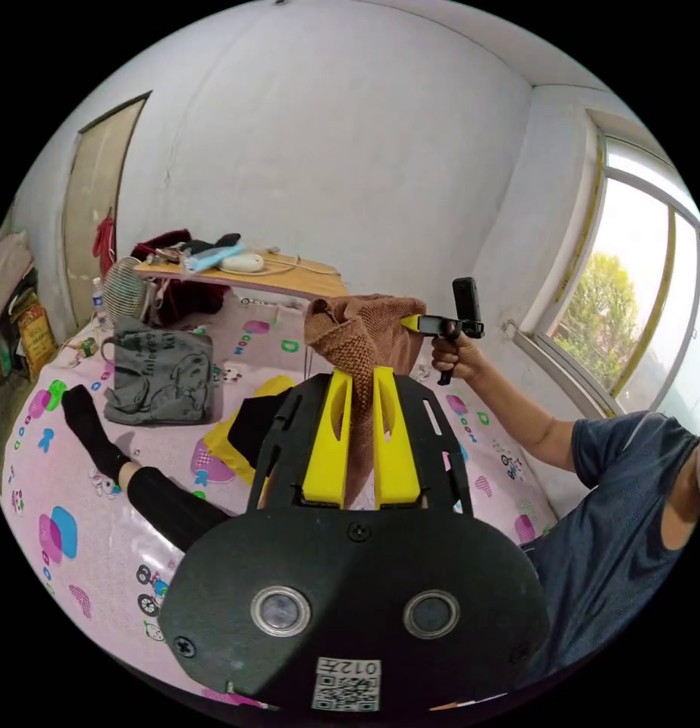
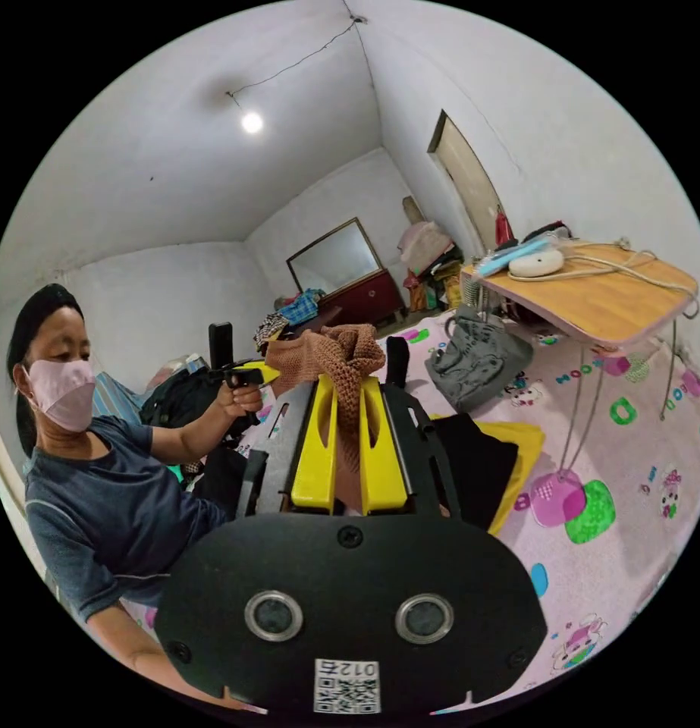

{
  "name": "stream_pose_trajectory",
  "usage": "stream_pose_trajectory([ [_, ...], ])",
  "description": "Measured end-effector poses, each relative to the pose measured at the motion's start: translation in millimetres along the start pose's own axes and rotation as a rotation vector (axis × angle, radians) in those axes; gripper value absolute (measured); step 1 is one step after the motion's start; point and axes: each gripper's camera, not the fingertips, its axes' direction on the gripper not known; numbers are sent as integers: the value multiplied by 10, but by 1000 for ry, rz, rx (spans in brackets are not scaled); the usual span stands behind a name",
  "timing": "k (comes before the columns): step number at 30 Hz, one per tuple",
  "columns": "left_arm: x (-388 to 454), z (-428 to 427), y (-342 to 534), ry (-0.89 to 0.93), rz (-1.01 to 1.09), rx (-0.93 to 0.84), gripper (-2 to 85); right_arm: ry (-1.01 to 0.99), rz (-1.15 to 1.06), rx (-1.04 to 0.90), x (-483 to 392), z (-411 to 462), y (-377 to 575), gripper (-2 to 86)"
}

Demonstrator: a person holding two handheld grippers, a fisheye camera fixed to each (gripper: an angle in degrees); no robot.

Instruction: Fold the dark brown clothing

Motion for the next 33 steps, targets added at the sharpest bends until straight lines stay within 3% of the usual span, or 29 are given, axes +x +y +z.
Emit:
stream_pose_trajectory([
  [11, -1235, 2109, -82, -3, -282, -243, 63, 14, 320, -117, 1564, -205, 335, 45],
  [20, -1782, 2920, -55, 16, -283, -257, 63, 57, 338, -165, 2066, -661, 324, 45],
  [28, -2477, 3655, 324, -105, -509, -288, 59, 214, 495, -260, 2719, -708, 666, 70],
  [33, -2623, 3543, 673, -10, -606, -229, 63, 214, 577, -177, 2738, -1299, 982, 85],
])
